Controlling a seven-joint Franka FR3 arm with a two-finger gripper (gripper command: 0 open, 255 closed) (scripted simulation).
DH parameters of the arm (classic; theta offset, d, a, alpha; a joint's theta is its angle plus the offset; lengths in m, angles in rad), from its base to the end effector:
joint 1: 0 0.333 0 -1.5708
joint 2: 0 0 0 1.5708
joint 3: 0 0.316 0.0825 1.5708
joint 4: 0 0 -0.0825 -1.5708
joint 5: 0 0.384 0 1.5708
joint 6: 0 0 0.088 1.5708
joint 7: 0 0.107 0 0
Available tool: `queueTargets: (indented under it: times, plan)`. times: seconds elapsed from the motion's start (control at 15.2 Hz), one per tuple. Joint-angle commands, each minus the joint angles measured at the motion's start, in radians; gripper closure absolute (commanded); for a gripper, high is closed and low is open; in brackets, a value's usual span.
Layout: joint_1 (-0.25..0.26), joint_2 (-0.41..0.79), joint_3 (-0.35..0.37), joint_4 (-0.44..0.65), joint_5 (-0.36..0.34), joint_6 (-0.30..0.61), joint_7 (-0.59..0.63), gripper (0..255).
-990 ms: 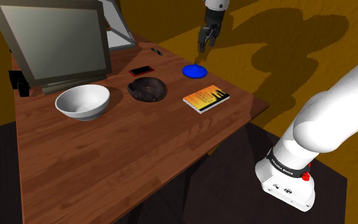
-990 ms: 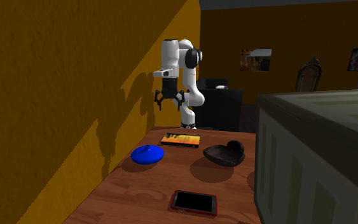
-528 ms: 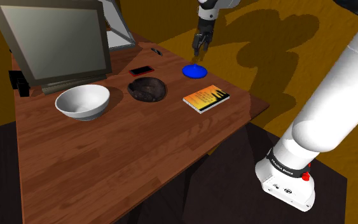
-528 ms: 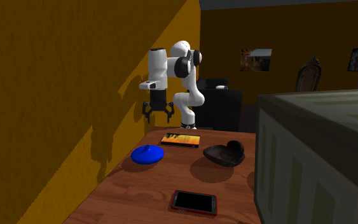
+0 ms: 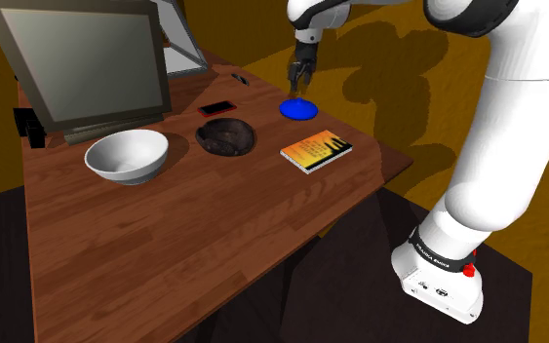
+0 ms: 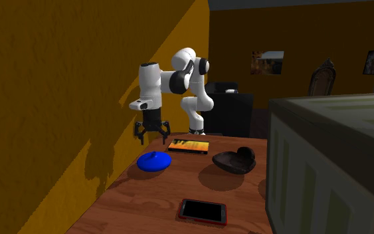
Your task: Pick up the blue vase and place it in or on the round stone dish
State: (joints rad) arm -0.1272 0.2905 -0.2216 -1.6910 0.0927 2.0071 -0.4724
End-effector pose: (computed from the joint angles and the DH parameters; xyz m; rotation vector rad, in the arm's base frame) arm 0.6118 -0.2037 0.4338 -3.1307 -0.1501 -0.0616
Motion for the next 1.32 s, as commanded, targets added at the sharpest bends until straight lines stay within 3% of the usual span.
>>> queueTargets:
  times: [0.0, 0.33, 0.86, 0.92, 1.25]
  plan:
    - [-0.003, 0.022, 0.001, 0.004, 0.006, 0.016, -0.005, 0]
    - [-0.004, 0.048, 0.004, -0.035, 0.014, 0.081, -0.011, 0]
    - [-0.004, 0.048, 0.004, -0.035, 0.014, 0.081, -0.011, 0]
    - [-0.004, 0.048, 0.004, -0.035, 0.014, 0.081, -0.011, 255]
    - [-0.004, 0.048, 0.004, -0.034, 0.014, 0.081, -0.011, 255]
